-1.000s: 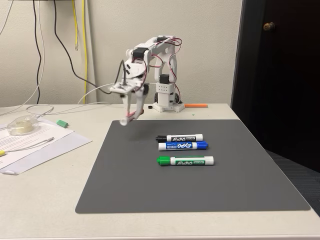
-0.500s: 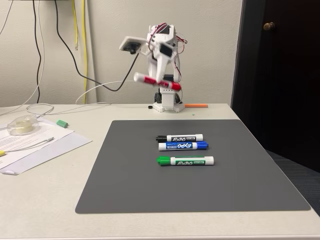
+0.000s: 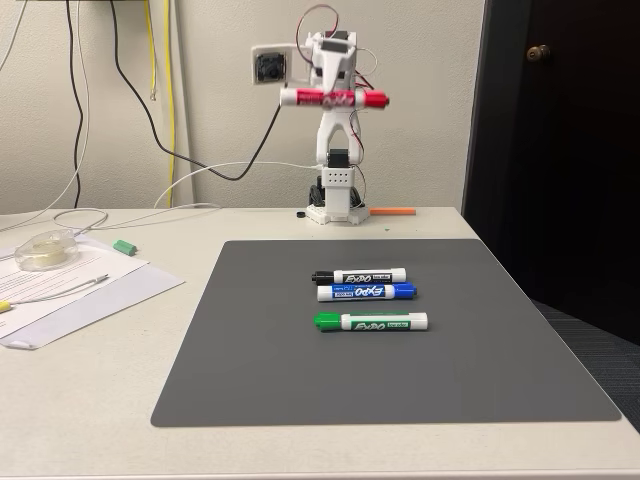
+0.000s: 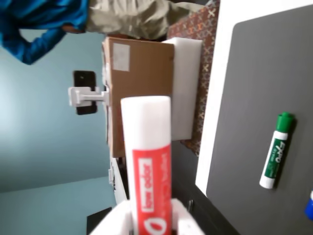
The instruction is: Pick up the red marker.
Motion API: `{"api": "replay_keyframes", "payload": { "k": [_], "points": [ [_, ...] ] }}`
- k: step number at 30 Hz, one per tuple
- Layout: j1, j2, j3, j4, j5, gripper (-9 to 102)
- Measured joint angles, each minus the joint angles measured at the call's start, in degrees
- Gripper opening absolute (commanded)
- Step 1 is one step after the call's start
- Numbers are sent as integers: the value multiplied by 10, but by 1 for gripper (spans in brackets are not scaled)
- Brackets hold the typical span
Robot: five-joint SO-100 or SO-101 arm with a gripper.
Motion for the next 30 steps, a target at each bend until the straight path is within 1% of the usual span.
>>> {"api": "replay_keyframes", "payload": {
  "k": [2,8,11,14,15,22,30],
  "points": [
    [0,33,33,-5,0,3],
    [-8,168,206,-75,-4,3],
    [-16,203,252,-97,-11,3],
    [-25,268,338,-131,-21,3],
    [-31,275,351,-130,-22,3],
    [-59,283,362,-139,-27,3],
    [-62,283,362,-139,-27,3]
  ]
}}
